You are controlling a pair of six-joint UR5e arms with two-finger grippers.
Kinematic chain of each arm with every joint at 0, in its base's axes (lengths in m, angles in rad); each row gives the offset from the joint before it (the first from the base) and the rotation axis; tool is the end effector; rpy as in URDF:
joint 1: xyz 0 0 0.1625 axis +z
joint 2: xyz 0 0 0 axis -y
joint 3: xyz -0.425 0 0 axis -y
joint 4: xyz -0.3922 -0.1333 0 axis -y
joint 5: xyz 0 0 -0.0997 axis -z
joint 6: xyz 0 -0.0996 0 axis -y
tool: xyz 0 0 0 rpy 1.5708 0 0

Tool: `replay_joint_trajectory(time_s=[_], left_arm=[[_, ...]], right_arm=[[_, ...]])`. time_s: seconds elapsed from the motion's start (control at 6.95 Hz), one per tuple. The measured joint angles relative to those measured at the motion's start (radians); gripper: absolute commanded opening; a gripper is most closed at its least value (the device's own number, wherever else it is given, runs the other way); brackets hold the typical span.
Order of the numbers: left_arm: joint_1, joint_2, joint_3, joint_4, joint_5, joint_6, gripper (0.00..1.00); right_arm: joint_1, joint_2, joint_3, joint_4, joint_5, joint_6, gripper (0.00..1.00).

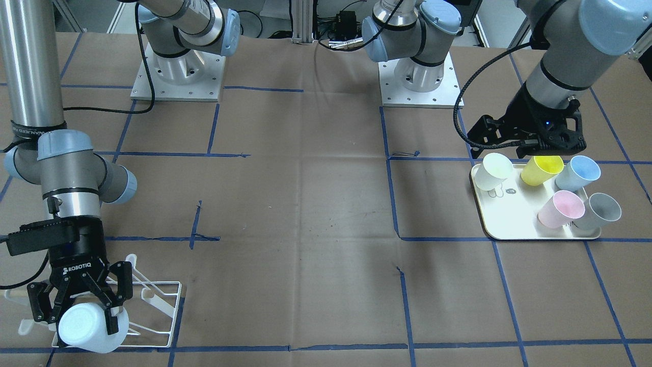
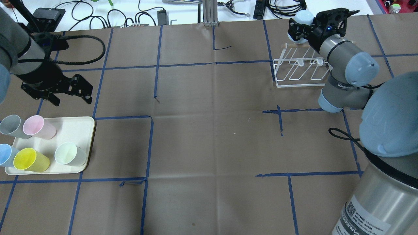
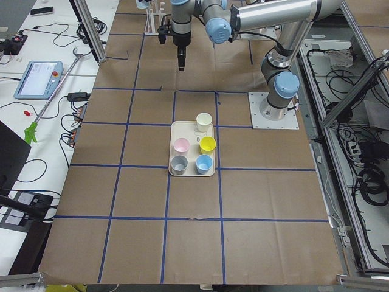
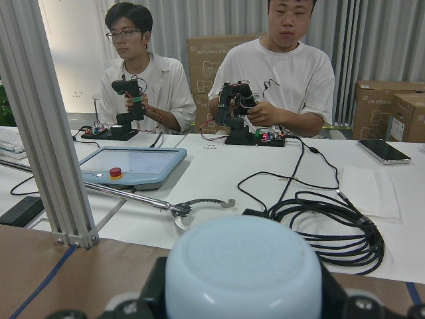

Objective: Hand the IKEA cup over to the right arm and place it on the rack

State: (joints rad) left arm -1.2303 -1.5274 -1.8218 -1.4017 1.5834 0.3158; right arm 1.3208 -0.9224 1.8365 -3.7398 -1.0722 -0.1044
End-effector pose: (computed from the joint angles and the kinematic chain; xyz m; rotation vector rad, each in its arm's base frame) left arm 0.0295 -0.4788 0.4029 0.0384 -3.1402 -0.0636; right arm 0.0243 -0.6360 0.2582 -0.2589 2.3491 -1.7633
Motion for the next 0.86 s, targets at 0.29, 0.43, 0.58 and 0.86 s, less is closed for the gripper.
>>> replay_joint_trajectory(time_s=[0.29,0.43,0.58,0.86], left_arm=[[0.138,0.011,-0.097,0.066,0.001,0.144,0.99],[0.162,0.025,-0.132,0.082,0.001,0.166,0.99],[0.170,0.035,-0.162,0.097,0.000,0.173,0.99],[0.173,0.019,-0.211,0.146,-0.001,0.173,0.99]], right_arm=[[0.000,0.001,0.014,0.001,-0.001,0.002,0.63],[0.000,0.000,0.020,0.001,-0.001,0.003,0.99],[0.000,0.000,0.020,0.002,-0.001,0.003,1.00],[0.000,-0.002,0.018,0.003,-0.002,0.004,1.00]])
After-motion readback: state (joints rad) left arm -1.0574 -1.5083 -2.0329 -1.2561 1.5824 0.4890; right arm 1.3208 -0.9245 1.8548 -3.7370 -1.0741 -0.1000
